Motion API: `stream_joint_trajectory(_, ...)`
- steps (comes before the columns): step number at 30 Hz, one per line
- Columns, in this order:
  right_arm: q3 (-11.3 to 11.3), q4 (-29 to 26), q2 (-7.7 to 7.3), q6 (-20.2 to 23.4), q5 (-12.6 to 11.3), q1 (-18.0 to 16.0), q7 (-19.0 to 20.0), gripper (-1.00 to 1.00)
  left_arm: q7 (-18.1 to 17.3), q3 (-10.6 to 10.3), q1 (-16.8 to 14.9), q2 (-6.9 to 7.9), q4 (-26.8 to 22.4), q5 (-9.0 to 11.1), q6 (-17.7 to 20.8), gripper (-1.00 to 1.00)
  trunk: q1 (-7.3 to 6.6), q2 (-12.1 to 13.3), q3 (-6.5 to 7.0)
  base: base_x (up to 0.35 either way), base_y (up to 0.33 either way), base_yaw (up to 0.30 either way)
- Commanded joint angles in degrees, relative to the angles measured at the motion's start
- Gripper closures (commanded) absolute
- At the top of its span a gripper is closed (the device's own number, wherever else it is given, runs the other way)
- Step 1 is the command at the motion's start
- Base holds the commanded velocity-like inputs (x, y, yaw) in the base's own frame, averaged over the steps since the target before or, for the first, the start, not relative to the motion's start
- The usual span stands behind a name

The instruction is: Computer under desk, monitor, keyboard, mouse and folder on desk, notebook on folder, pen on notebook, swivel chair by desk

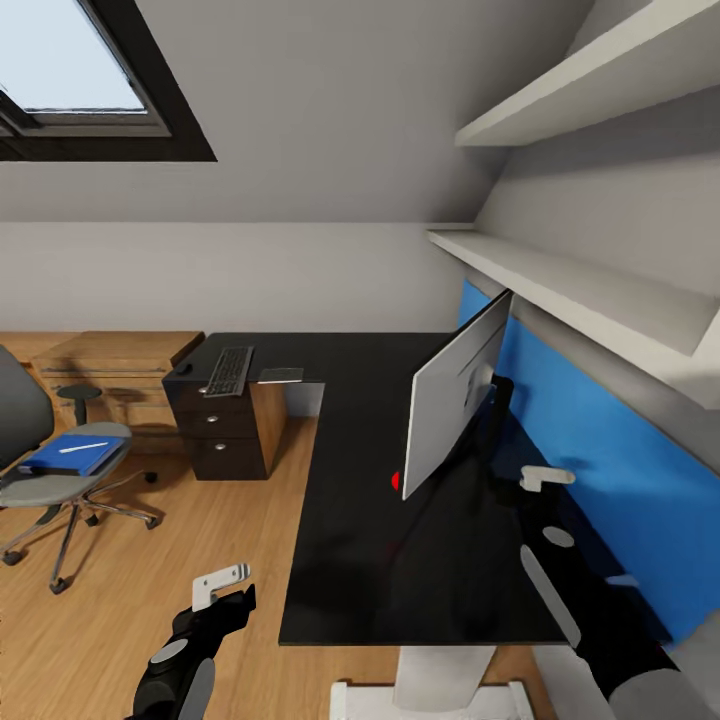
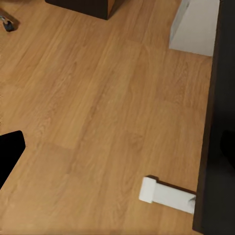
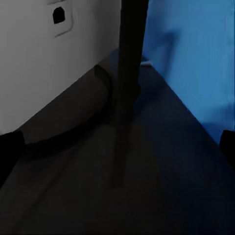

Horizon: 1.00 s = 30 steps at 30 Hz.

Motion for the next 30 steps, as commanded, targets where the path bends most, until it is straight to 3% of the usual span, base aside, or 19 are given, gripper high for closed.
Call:
stream_joint_trajectory(1,0.36,-4.27,-0.05,0.97,-0.33,2.0,-3.79,-1.0,0.36,0.02,-0.04,-0.03,-0.08,0.61,0.17,-1.0,0.01,-0.06,-0.08,-0.004,0.171,0.0)
stream_joint_trajectory(2,0.58,-7.08,-0.02,1.39,-0.28,3.38,-6.02,-1.0,0.37,0.02,-0.04,-0.03,-0.08,0.62,0.16,-1.0,0.01,-0.06,-0.08,-0.003,0.225,0.0)
stream_joint_trajectory(6,1.44,-10.51,0.01,1.66,-0.19,5.08,-8.79,-1.0,0.37,0.02,-0.04,-0.03,-0.08,0.6,0.15,-1.0,0.01,-0.06,-0.08,-0.002,0.268,0.0)
stream_joint_trajectory(15,2.15,-15.23,0.12,1.5,0.29,8.16,-10.27,-1.0,0.37,0.02,-0.04,-0.03,0.46,0.62,0.13,-1.0,0.01,-0.06,-0.08,0.0,0.316,0.0)
stream_joint_trajectory(22,2.21,-15.93,1.59,1.41,5.08,9.11,-10.45,-1.0,0.37,0.01,-0.04,-0.03,0.62,0.55,0.05,-1.0,0.01,-0.06,-0.08,0.0,0.325,0.0)
stream_joint_trajectory(30,2.19,-15.69,2.33,-0.43,7.17,9.41,-10.64,-1.0,0.37,0.01,-0.04,-0.03,0.63,0.54,0.04,-1.0,0.01,-0.06,-0.08,0.018,0.314,0.0)
